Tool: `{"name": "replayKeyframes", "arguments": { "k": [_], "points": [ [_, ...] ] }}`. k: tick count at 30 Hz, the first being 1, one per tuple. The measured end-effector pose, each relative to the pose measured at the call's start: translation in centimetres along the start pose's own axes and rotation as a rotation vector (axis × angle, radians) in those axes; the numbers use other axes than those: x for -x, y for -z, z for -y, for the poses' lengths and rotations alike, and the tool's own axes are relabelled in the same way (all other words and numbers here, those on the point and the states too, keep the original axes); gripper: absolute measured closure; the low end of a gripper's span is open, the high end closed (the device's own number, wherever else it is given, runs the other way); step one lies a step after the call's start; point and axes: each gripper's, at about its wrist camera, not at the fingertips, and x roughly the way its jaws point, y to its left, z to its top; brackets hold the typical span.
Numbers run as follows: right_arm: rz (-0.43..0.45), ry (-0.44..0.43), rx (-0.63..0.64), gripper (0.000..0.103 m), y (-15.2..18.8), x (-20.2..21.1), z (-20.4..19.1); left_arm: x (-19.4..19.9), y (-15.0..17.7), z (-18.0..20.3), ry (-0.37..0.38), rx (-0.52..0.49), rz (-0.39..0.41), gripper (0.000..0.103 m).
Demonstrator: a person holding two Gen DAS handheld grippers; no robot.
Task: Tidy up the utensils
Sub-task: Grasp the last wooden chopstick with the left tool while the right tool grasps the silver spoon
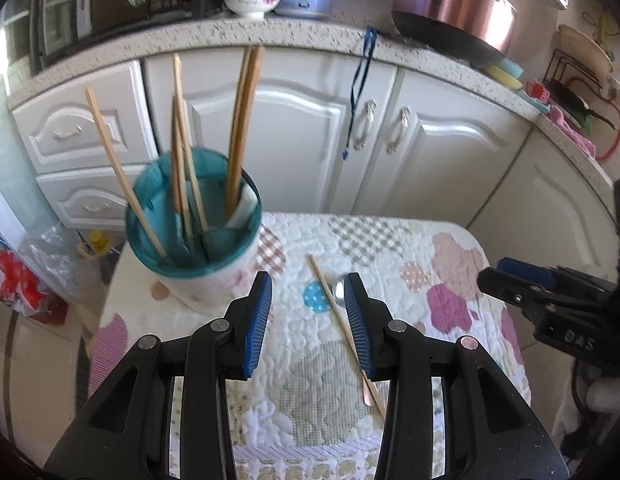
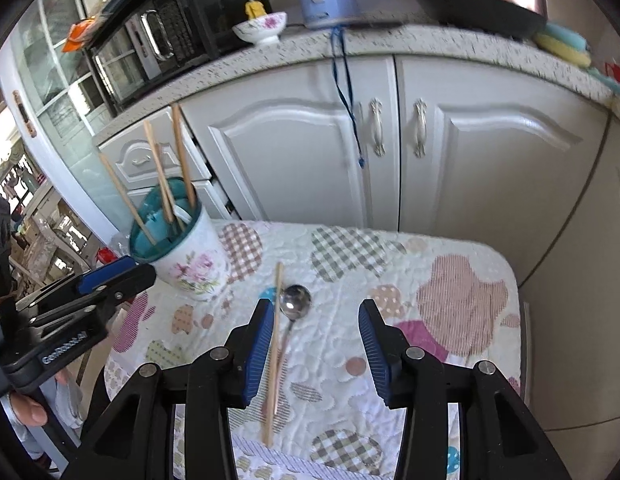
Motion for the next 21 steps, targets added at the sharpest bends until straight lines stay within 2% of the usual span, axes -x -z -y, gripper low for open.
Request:
{"name": "replayKeyframes", "arguments": {
  "k": [5, 8, 12, 17, 18, 21],
  "points": [
    [-0.077, -0.04, -0.013, 0.061, 0.7, -3.4, 1.1, -1.4, 1.3, -0.5, 0.033, -0.002, -0.055, 0.066],
    [-0.126, -0.057, 0.01, 0.061, 0.9, -6.8, 1.3, -2.0, 1.8, -0.9, 0.044, 0.009, -0.082, 0.066],
    [-0.172, -0.134, 0.004, 0.061, 0.4, -11.2, 1.7, -2.5, 2.3, -1.7, 0.052, 0.023, -0.103, 0.066],
    [-0.198, -0.161, 0.093, 0.061, -0.5, -15.4, 0.9, -3.8, 2.8, -2.2, 0.074, 0.035, -0.145, 0.066],
    [-0.207, -0.17, 0.114, 0.063, -0.7, -16.3, 0.7, -4.2, 2.8, -2.2, 0.076, 0.038, -0.153, 0.066],
    [-0.231, -0.204, 0.141, 0.08, -0.9, -18.1, 0.6, -5.3, 2.6, -2.0, 0.082, 0.048, -0.173, 0.066]
  ]
}}
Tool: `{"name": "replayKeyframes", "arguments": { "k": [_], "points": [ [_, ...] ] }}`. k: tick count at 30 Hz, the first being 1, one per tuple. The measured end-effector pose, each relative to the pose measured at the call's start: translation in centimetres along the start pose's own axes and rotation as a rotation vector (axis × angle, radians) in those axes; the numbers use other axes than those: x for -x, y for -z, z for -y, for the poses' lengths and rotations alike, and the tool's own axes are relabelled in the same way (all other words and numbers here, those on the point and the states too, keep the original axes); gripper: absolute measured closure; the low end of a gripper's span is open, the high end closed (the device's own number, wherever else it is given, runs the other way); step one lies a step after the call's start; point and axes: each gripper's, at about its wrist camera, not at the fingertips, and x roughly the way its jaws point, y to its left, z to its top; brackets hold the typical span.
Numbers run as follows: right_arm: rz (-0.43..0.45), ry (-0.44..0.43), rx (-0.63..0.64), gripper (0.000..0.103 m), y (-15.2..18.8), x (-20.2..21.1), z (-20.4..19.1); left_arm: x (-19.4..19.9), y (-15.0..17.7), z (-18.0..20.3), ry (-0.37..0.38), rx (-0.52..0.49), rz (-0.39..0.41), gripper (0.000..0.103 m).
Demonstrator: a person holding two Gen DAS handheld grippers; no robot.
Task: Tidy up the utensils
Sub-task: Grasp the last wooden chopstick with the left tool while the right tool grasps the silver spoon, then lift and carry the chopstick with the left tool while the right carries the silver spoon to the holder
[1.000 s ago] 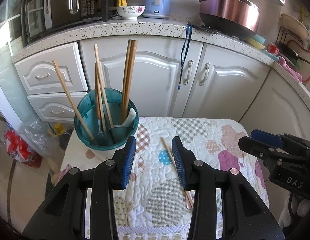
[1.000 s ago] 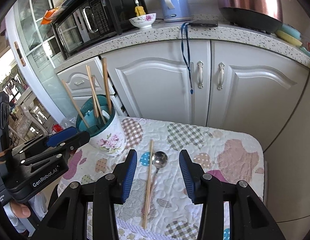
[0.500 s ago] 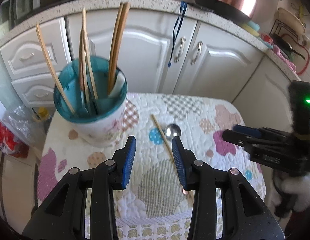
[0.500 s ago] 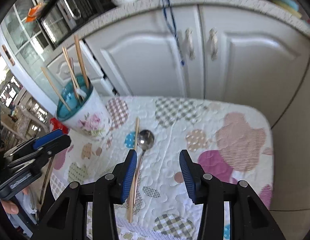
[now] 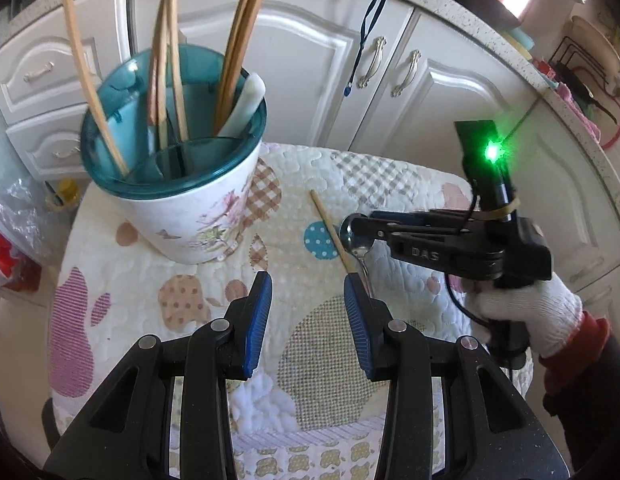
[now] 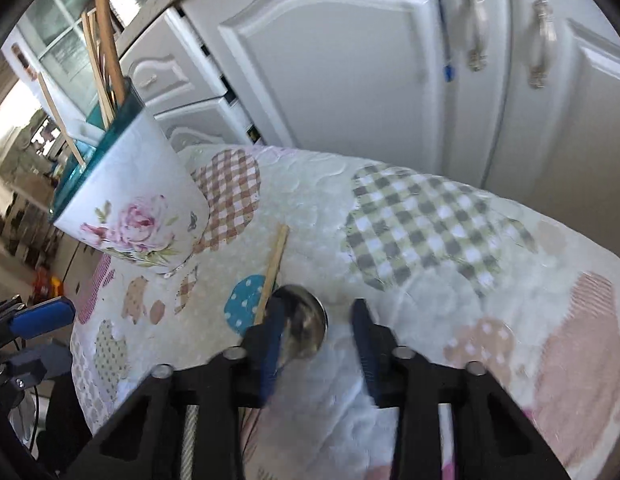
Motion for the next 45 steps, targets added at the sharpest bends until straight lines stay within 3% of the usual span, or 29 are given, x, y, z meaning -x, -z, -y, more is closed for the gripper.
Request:
{"name": "replayKeyframes", "arguments": {
  "k": [2, 7, 17, 23, 25, 26, 27, 28, 35, 45],
  "points": [
    [-0.001, -0.029, 0.003, 0.092, -0.1, -0.5, 0.1, -0.7, -0.4, 0.2, -0.003, 0.006, -0.011, 0.066],
    [0.001, -0.085, -0.034, 0.101, 1.0, 1.0, 1.1, -2.6, -1.2, 1.1, -0.024, 0.016, -0.032, 0.066],
    [-0.019, -0.075, -0.046, 0.101, 7.6, 7.1, 4.3, -8.2, -3.2, 3.6, -0.09, -0.004, -0.071, 0.066],
    [-0.022, -0.062, -0.1, 0.1, 9.3, 7.7, 5.6, -12.7, -4.0, 4.7, -0.187, -0.046, -0.156, 0.067],
    [-0.024, -0.062, -0.104, 0.1, 9.3, 7.6, 5.6, -12.8, -4.2, 5.0, -0.196, -0.058, -0.128, 0.069],
    [-0.027, -0.063, -0.103, 0.1, 9.3, 7.6, 5.7, -12.9, -4.3, 5.1, -0.188, -0.06, -0.136, 0.074],
    [-0.031, -0.053, -0.099, 0.1, 9.3, 7.5, 5.6, -12.7, -4.3, 5.0, -0.168, -0.057, -0.138, 0.09],
    [-0.035, -0.05, -0.097, 0.1, 9.4, 7.6, 5.7, -12.6, -4.2, 4.9, -0.141, -0.052, -0.148, 0.096],
    [-0.041, -0.05, -0.111, 0.097, 8.4, 5.9, 4.7, -8.3, -2.4, 2.5, 0.048, 0.005, -0.16, 0.098],
    [0.029, -0.022, -0.039, 0.101, 6.6, 9.0, 1.8, 0.1, -2.0, 0.1, 0.127, 0.018, -0.032, 0.098]
  ]
}}
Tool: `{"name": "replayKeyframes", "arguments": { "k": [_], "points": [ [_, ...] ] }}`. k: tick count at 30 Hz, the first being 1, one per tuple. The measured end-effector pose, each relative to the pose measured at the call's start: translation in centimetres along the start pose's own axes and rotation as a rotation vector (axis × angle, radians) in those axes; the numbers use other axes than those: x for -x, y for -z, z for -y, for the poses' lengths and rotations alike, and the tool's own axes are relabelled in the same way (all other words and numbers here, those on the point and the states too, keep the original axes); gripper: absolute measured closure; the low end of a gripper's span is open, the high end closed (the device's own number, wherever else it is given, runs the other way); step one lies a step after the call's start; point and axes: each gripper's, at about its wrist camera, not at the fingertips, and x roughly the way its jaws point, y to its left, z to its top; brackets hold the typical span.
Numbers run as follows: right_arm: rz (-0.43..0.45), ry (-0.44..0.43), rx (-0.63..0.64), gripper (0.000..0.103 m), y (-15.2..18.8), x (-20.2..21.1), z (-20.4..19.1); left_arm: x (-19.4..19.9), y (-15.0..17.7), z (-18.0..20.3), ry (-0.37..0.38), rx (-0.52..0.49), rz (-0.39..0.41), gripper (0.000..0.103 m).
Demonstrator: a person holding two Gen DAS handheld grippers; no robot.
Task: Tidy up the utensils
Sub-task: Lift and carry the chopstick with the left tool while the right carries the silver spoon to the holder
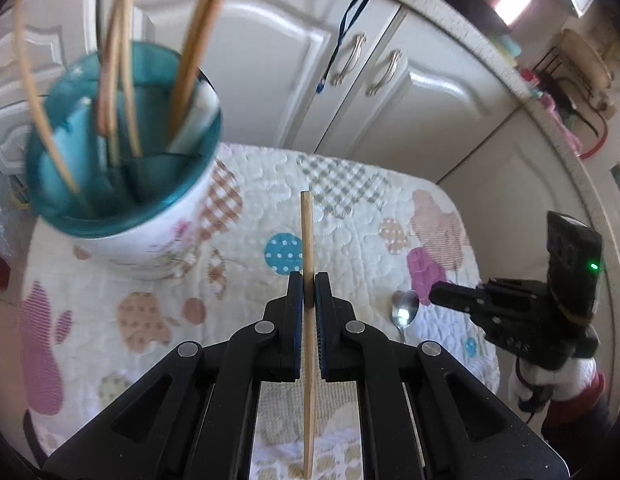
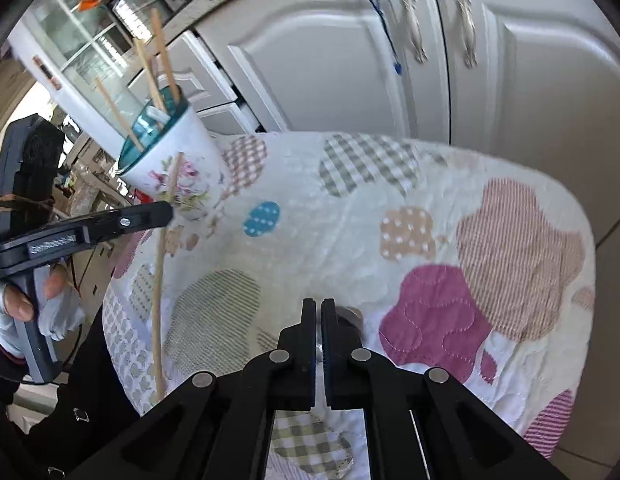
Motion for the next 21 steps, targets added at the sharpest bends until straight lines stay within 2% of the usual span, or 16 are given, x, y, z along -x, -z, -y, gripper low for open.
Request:
{"name": "replayKeyframes", "arguments": {
  "k": [3, 4, 7, 9, 11, 14, 16, 21],
  "points": [
    [-0.008, 0.047, 0.018, 0.101, -0.2, -0.2, 0.0, 1.1, 0.3, -0.3, 0.007, 0.008, 0.015, 0.098],
    [0.0, 0.078, 0.027, 0.098, -0.1, -0.3, 0.0, 1.5, 0.6, -0.4, 0.012, 0.015, 0.018, 0.098],
    [-0.028, 0.088, 0.032, 0.064, 0.3, -1.2, 0.5, 2.3, 1.0, -0.8, 0.021, 0.028, 0.025, 0.098],
    [-0.056, 0.089, 0.017, 0.064, 0.4, -2.5, 1.1, 2.9, 1.2, -1.0, 0.023, 0.033, 0.036, 0.098],
    [-0.083, 0.082, -0.002, 0.083, 0.8, -3.6, 1.7, 3.7, 1.3, -1.1, 0.028, 0.045, 0.048, 0.098],
    [-0.068, 0.041, -0.019, 0.096, 1.1, -4.2, 1.7, 4.7, 1.3, -1.4, 0.033, 0.058, 0.071, 0.098],
    [-0.063, 0.019, -0.026, 0.099, 1.0, -3.7, 1.4, 5.6, 1.3, -1.7, 0.043, 0.066, 0.087, 0.098],
    [-0.021, 0.011, 0.013, 0.1, 0.5, -0.7, -0.4, 8.2, 1.2, -2.6, 0.059, 0.074, 0.13, 0.098]
  ]
}}
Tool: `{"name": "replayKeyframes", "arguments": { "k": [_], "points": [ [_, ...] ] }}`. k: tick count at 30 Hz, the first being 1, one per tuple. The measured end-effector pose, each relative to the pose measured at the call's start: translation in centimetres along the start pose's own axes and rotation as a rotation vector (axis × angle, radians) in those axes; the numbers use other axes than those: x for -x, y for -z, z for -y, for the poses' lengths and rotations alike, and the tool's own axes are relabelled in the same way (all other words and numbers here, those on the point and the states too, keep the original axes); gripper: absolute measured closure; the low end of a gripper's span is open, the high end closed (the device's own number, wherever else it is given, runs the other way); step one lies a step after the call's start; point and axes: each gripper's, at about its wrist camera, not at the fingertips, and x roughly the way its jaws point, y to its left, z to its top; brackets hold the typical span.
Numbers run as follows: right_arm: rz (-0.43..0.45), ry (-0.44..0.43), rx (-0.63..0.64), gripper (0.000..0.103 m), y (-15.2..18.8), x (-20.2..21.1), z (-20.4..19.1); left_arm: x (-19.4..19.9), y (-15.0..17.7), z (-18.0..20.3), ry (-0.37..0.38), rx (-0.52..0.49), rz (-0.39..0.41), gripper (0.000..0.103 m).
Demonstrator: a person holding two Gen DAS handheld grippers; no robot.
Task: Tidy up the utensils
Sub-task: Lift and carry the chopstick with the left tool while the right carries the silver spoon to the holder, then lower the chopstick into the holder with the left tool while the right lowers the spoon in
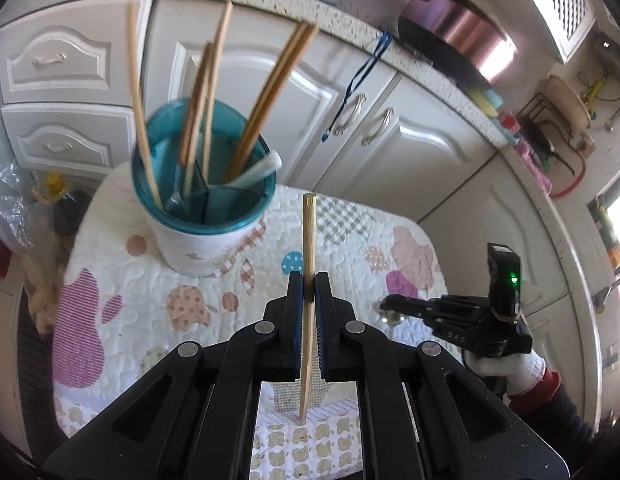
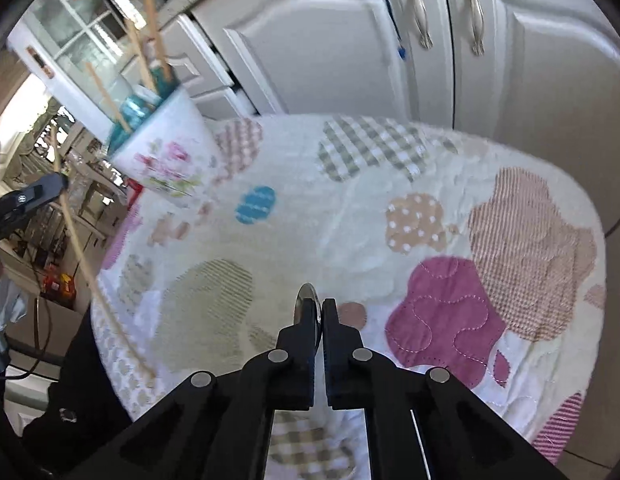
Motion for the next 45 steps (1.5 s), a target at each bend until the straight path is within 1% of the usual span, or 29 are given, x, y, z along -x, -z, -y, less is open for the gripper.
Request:
{"name": "replayKeyframes", "arguments": {
  "k": [3, 6, 10, 11, 16, 17, 21, 25, 28, 30, 33, 38, 40, 45],
  "points": [
    [0.044, -0.001, 0.032, 0.1, -0.9, 2.1, -1.5, 1.7, -0.5, -0.6, 0.005, 0.009, 0.024, 0.098],
    [0.083, -0.016, 0.058, 0.1, -2.1, 3.3, -3.2, 3.5, -1.2, -1.1, 0.004, 0.01, 0.052, 0.098],
    [0.135, -0.04, 0.112, 0.1, -4.1, 5.1, -5.8, 6.5, -3.1, -1.5, 0.0, 0.004, 0.113, 0.098],
    [0.149, -0.047, 0.122, 0.1, -4.6, 5.5, -6.4, 7.6, -3.9, -1.5, -0.009, -0.003, 0.14, 0.098],
    [0.248, -0.074, 0.163, 0.1, -8.7, 8.1, -9.6, 10.8, -7.2, -1.6, -0.075, -0.028, 0.253, 0.098],
    [0.266, -0.069, 0.168, 0.1, -9.4, 8.3, -10.0, 11.3, -8.0, -1.6, -0.1, -0.037, 0.285, 0.098],
    [0.347, -0.029, 0.188, 0.1, -12.8, 8.8, -12.8, 12.1, -10.2, -2.1, -0.157, -0.045, 0.353, 0.098],
    [0.405, 0.029, 0.202, 0.1, -15.5, 8.4, -15.0, 11.4, -11.9, -2.7, -0.24, -0.06, 0.4, 0.098],
    [0.443, 0.097, 0.232, 0.1, -17.2, 7.3, -16.9, 10.0, -12.4, -3.3, -0.279, -0.063, 0.408, 0.098],
    [0.447, 0.113, 0.24, 0.1, -18.1, 6.1, -17.8, 9.1, -12.3, -3.5, -0.29, -0.062, 0.406, 0.098],
    [0.453, 0.17, 0.264, 0.1, -18.6, 4.4, -19.0, 7.6, -12.0, -3.9, -0.299, -0.057, 0.395, 0.098],
    [0.437, 0.239, 0.311, 0.1, -18.2, 1.5, -20.0, 5.1, -11.1, -4.1, -0.32, -0.069, 0.366, 0.098],
    [0.422, 0.251, 0.33, 0.1, -17.7, 0.6, -20.3, 4.4, -10.7, -4.1, -0.328, -0.074, 0.357, 0.098],
    [0.348, 0.229, 0.336, 0.1, -16.4, -0.9, -19.7, 2.7, -9.8, -4.5, -0.326, -0.062, 0.31, 0.098]
  ]
}}
